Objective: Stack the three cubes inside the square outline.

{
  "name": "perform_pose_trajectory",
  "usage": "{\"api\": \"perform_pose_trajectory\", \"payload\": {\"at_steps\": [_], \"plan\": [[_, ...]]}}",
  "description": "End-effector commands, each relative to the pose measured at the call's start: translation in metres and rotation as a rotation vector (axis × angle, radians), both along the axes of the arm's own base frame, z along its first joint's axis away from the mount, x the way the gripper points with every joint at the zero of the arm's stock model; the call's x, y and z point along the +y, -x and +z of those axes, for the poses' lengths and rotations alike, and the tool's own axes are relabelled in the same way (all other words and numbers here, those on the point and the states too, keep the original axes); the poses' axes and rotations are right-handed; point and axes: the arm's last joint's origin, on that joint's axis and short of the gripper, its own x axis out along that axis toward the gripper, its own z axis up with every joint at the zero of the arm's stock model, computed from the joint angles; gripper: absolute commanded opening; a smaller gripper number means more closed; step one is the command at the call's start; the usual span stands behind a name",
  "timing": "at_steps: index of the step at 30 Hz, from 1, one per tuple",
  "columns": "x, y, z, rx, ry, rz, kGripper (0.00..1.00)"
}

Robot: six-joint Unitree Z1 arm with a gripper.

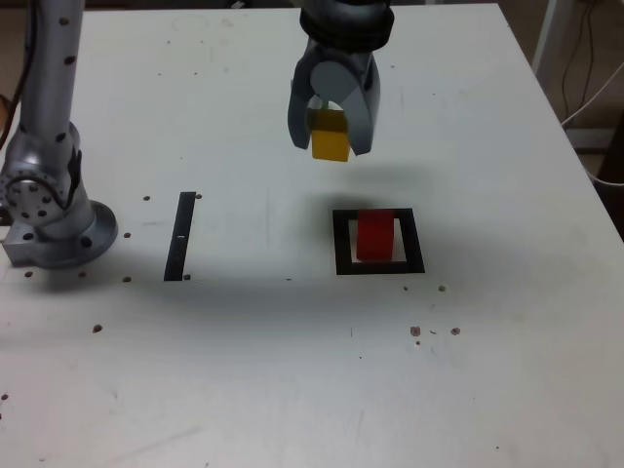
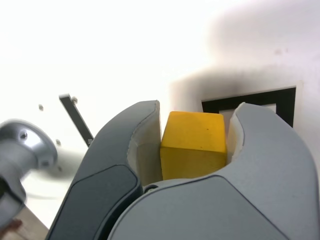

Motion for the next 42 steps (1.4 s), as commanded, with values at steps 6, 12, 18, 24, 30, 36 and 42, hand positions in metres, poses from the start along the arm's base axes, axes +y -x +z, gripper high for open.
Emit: {"api": "perform_pose_trajectory", "payload": {"at_steps": [6,12,18,24,30,36,42], "plan": [[-0.024,-0.007,0.003,-0.008,0.031,0.053,0.38],[-0.037,-0.015,-0.003,0.001,0.048,0.062,0.38],[-0.047,-0.022,-0.007,0.005,0.054,0.056,0.38],[-0.054,-0.027,-0.012,0.011,0.065,0.049,0.38],[-0.058,-0.034,-0.018,0.016,0.069,0.052,0.38],[-0.061,-0.038,-0.023,0.022,0.078,0.056,0.38],[-0.062,-0.041,-0.028,0.023,0.082,0.058,0.38]]}}
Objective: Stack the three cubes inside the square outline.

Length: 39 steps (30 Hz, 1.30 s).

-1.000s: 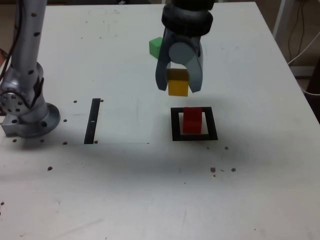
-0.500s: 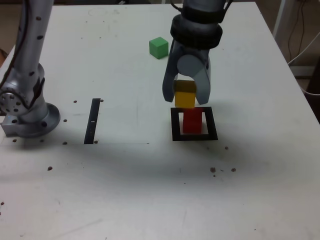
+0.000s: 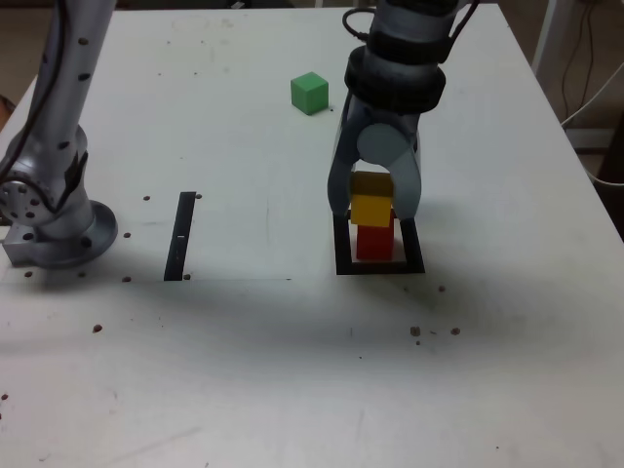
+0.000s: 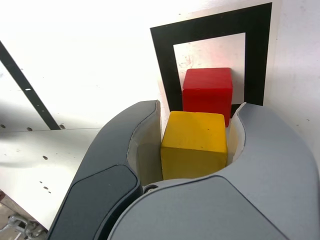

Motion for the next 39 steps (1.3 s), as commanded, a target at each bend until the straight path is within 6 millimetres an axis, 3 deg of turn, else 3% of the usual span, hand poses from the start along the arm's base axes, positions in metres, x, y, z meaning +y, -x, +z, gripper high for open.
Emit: {"api": "perform_pose_trajectory", "payload": {"at_steps": [1,22,24,29,31,39], "plan": [[-0.001,-0.002,-0.002,0.000,0.001,0.000,0.38],[-0.001,-0.005,-0.016,-0.002,-0.005,-0.001,0.39],[-0.001,-0.005,-0.017,-0.004,-0.008,-0.001,0.45],[0.000,-0.004,-0.019,-0.004,-0.010,-0.001,0.86],[0.001,-0.003,-0.018,-0.005,-0.010,-0.001,0.96],[0.002,0.003,-0.008,-0.027,-0.025,-0.003,0.99]]}}
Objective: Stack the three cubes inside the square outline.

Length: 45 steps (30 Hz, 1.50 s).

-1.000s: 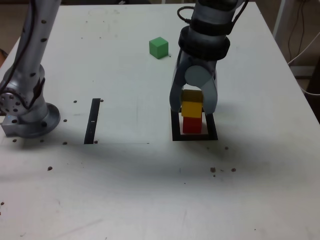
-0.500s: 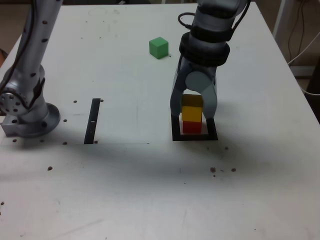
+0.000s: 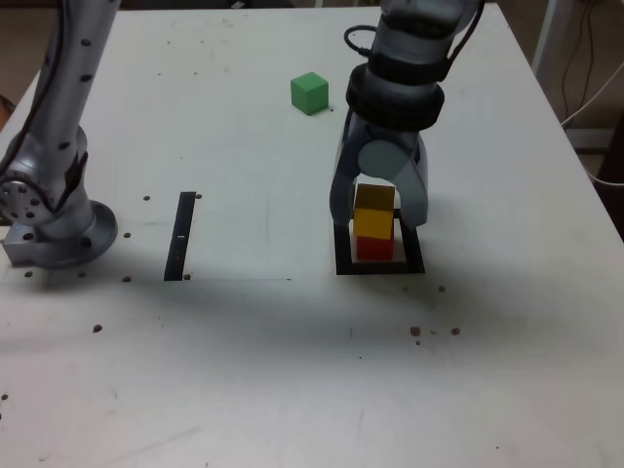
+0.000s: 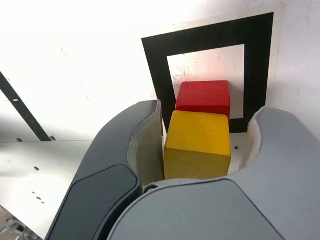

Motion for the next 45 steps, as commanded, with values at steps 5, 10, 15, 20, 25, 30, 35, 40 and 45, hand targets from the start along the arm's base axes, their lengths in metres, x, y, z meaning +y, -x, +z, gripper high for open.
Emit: {"api": "perform_pose_trajectory", "payload": {"at_steps": [5,10,15,20,25,30,35,40,45], "plan": [[0.003,0.009,0.023,-0.033,-0.031,-0.001,0.99],[0.010,0.019,0.040,-0.039,-0.051,0.011,0.99],[0.027,0.031,0.051,-0.025,-0.067,0.033,0.99],[0.053,0.042,0.056,-0.005,-0.071,0.056,0.99],[0.084,0.050,0.058,0.003,-0.066,0.083,0.99],[0.118,0.057,0.059,0.002,-0.063,0.112,0.99],[0.147,0.061,0.059,0.001,-0.063,0.134,0.99],[0.173,0.060,0.056,0.006,-0.063,0.153,0.99],[0.198,0.057,0.050,0.013,-0.068,0.170,0.99]]}}
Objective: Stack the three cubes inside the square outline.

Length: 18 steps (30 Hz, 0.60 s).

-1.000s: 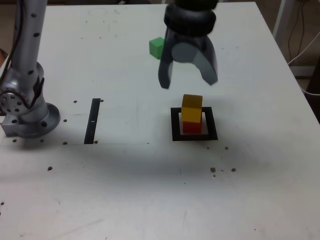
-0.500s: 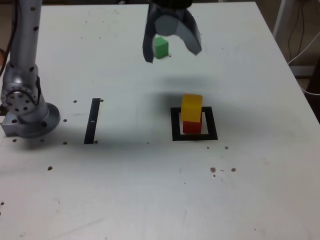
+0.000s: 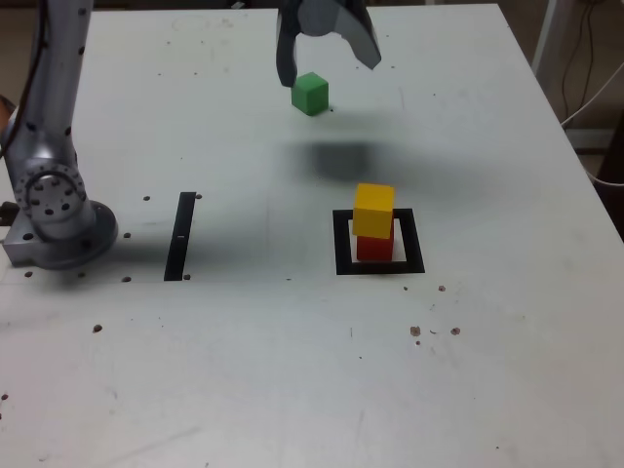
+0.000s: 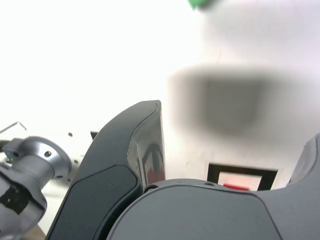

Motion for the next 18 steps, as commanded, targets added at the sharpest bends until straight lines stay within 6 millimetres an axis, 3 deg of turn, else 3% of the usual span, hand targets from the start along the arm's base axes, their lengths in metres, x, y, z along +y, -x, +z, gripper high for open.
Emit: {"api": "perform_pose_trajectory", "payload": {"at_steps": [1,18], "plan": [[0.011,-0.001,-0.003,0.005,-0.002,0.009,0.99],[0.078,-0.008,-0.020,0.008,0.003,0.083,0.99]]}}
